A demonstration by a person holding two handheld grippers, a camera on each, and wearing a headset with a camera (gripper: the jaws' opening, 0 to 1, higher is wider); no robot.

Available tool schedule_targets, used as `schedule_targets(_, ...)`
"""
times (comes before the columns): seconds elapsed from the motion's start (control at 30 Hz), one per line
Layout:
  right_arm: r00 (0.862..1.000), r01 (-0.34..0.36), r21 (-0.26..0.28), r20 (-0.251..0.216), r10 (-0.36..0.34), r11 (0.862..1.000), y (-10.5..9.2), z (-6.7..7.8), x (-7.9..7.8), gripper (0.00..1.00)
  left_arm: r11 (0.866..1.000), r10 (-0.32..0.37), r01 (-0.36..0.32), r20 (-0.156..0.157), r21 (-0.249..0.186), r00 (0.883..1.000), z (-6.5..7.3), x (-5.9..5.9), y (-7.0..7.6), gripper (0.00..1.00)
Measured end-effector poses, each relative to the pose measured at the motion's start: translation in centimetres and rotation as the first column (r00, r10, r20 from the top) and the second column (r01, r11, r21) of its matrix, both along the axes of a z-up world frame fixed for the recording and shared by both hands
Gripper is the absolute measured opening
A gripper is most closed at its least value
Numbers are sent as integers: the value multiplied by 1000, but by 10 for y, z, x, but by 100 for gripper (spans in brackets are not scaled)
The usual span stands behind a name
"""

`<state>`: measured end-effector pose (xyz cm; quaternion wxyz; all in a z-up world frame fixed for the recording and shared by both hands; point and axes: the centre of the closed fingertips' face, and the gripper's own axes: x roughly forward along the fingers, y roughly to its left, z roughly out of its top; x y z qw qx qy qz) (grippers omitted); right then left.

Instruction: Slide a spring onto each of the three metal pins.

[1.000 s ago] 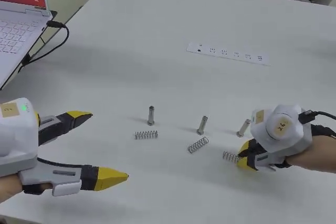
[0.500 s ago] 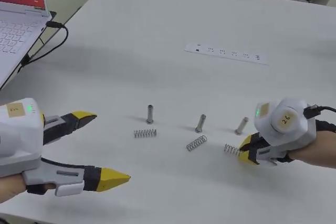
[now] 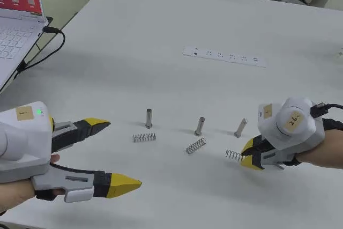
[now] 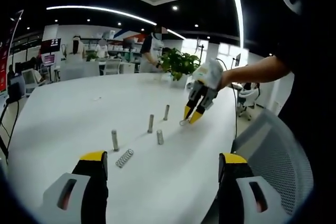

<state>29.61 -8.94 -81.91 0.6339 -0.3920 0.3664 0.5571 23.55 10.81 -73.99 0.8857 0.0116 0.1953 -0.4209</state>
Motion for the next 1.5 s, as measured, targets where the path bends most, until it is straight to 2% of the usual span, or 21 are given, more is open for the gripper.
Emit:
schedule_targets(0.17, 1000, -29, 23, 6, 29, 999, 11, 11, -12, 8, 998, -61, 61, -3, -5, 998, 2, -1, -18, 80)
schedule_targets(0.27, 997, -70, 19, 15, 70, 997, 17, 16, -19, 8, 997, -78, 78, 13, 7, 997, 2, 4, -26, 77)
schedule_targets(0.43, 995, -98, 50, 20, 97, 994, 33, 28, -25, 8, 993, -119, 119, 30, -4, 992, 4, 8, -45, 73)
schedule_targets(0.57, 992, -124, 57, 25, 123, 991, 42, 33, -30, 8, 986, -164, 164, 20, -8, 986, -1, 5, -59, 67)
schedule_targets(0.77, 988, -156, 50, 28, 154, 987, 47, 37, -36, 8, 982, -187, 187, 34, 5, 982, -4, 8, -72, 57)
schedule_targets(0.9, 985, -173, 49, 23, 172, 984, 51, 37, -42, 8, 980, -200, 201, 41, -10, 979, -3, 12, -83, 50)
schedule_targets(1.0, 984, -180, 52, 20, 179, 982, 53, 36, -45, 8, 976, -219, 219, 42, -1, 975, -6, 13, -92, 47)
schedule_targets(1.07, 984, -180, 54, 15, 179, 982, 54, 35, -47, 8, 969, -246, 245, 38, 25, 969, -13, 12, -99, 45)
schedule_targets(1.2, 984, -181, 63, 7, 181, 982, 56, 32, -51, 8, 962, -271, 269, 49, 38, 961, -15, 14, -108, 39)
schedule_targets(1.37, 983, -182, 61, -1, 183, 981, 56, 30, -53, 8, 958, -286, 285, 36, 29, 958, -20, 19, -117, 33)
schedule_targets(1.5, 984, -181, 75, 4, 181, 981, 60, 36, -52, 8, 952, -305, 304, 28, 29, 952, -25, 17, -125, 30)
